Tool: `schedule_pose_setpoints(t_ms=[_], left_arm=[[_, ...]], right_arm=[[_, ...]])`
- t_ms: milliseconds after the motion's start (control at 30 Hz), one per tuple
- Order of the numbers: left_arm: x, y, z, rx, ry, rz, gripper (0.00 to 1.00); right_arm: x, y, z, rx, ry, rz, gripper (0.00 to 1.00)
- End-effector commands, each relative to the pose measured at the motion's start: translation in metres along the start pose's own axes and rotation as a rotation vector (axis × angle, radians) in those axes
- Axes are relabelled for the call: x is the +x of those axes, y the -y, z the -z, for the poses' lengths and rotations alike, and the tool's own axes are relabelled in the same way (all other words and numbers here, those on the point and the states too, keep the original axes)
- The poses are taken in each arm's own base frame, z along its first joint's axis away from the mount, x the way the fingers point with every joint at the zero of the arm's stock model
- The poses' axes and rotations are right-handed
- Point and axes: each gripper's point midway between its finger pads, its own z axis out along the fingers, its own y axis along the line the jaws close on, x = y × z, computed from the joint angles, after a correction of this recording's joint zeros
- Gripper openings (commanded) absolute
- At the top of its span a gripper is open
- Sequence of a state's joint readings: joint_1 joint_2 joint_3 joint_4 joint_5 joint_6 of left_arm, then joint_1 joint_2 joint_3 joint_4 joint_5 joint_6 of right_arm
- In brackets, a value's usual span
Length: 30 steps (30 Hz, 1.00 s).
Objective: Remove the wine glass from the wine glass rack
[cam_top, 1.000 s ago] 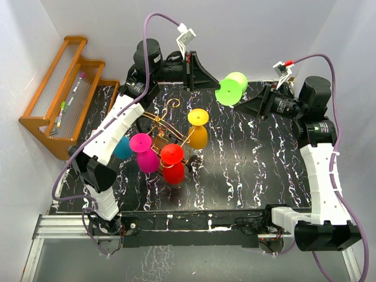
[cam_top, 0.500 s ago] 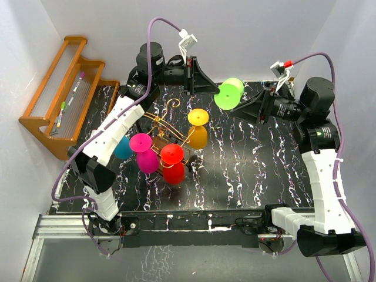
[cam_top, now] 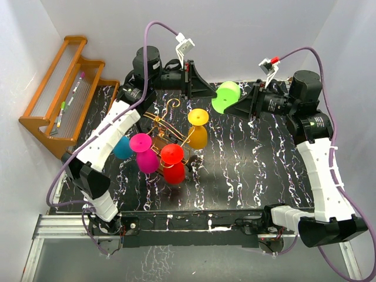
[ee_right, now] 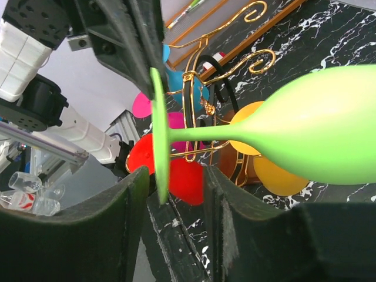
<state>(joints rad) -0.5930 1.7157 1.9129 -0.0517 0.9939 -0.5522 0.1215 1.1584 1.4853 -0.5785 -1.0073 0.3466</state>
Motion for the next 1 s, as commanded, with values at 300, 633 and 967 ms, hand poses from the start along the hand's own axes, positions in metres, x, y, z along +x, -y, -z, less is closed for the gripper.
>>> schedule_pose_setpoints(t_ms=[300, 633, 967], left_arm=[[-0.004, 0.037, 0.015, 0.015, 0.014, -0.07, 0.0], [-0.015, 0.034, 0.066, -0.372, 0.177, -0.08, 0.82], [0.028, 0.042, 0.081, -0.434, 0.156, 0.298, 0.69]], right_arm=[[-0.009, -0.01, -0.019, 0.059, -0.008, 0.139, 0.08], [-0.001, 0.023, -0.011, 0.394, 0.036, 0.37, 0.08], [-0.007, 0.022, 0.026, 0.635, 0.181, 0.792, 0.08]])
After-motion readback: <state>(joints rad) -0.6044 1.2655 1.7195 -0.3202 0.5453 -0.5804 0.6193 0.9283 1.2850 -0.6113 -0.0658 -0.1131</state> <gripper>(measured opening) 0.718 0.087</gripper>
